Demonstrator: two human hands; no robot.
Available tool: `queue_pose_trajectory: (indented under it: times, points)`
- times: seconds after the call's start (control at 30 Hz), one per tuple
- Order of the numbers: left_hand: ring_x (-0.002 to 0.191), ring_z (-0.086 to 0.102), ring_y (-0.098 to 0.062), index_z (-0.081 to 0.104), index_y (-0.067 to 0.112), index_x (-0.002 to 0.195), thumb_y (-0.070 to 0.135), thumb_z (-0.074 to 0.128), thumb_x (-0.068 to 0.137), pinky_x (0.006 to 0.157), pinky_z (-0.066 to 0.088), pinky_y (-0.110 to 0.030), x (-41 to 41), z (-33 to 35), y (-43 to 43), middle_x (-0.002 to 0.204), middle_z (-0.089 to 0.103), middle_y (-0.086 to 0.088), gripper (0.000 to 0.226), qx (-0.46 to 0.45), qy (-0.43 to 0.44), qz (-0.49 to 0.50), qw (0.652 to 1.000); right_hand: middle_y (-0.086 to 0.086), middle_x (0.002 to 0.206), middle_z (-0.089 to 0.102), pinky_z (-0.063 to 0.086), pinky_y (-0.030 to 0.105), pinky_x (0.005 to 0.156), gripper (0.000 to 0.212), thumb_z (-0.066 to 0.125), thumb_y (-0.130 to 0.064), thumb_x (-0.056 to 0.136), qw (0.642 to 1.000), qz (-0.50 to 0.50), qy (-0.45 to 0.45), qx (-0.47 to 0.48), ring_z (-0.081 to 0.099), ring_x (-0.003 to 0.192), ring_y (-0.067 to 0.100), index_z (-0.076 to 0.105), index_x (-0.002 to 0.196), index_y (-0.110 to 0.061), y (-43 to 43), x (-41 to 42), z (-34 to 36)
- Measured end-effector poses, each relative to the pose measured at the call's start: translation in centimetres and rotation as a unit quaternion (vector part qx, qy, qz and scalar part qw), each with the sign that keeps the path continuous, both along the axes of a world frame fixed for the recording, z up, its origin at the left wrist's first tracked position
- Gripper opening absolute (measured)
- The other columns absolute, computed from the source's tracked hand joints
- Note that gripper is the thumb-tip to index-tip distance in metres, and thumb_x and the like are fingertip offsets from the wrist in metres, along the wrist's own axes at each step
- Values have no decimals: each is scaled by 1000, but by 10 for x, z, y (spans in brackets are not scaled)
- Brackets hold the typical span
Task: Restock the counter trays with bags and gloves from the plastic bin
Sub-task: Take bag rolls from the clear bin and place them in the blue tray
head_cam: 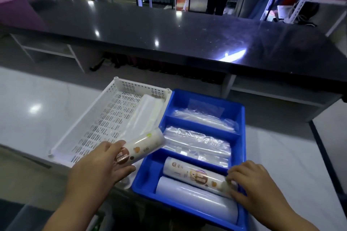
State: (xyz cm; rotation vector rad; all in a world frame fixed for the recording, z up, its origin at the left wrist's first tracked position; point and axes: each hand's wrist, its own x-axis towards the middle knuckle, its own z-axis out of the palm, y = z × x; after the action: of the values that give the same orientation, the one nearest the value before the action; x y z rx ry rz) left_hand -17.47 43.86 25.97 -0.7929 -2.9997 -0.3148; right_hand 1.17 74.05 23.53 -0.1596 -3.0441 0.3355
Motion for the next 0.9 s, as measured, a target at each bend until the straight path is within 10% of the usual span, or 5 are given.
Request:
queue_pose_trajectory:
  times: [0.37, 0.6, 0.9]
  points:
    - [52, 59, -22, 65, 21, 86, 35, 86, 42, 43, 34, -23, -16, 3, -22, 69, 63, 4, 51, -12, 14, -18, 1000, 2, 107, 54, 35, 33, 85, 35, 53, -38, 87, 985, 142, -74, -66, 45, 98, 23, 57, 122, -32, -100, -92, -26]
    - [57, 63, -27, 68, 20, 92, 36, 88, 42, 45, 45, -29, -26, 3, -46, 73, 66, 2, 56, -28, -8, -24, 999, 8, 107, 49, 37, 38, 83, 32, 53, -44, 86, 984, 157, -88, 20, 42, 100, 27, 64, 100, -18, -118, -112, -21]
    - [69, 56, -16, 66, 28, 101, 43, 78, 54, 48, 31, -23, -30, 5, -14, 87, 60, 6, 51, 23, -10, -130, 991, -32, 118, 46, 44, 6, 86, 60, 80, -33, 65, 936, -134, 161, -282, 51, 109, -5, 42, 108, -51, -95, -38, 20]
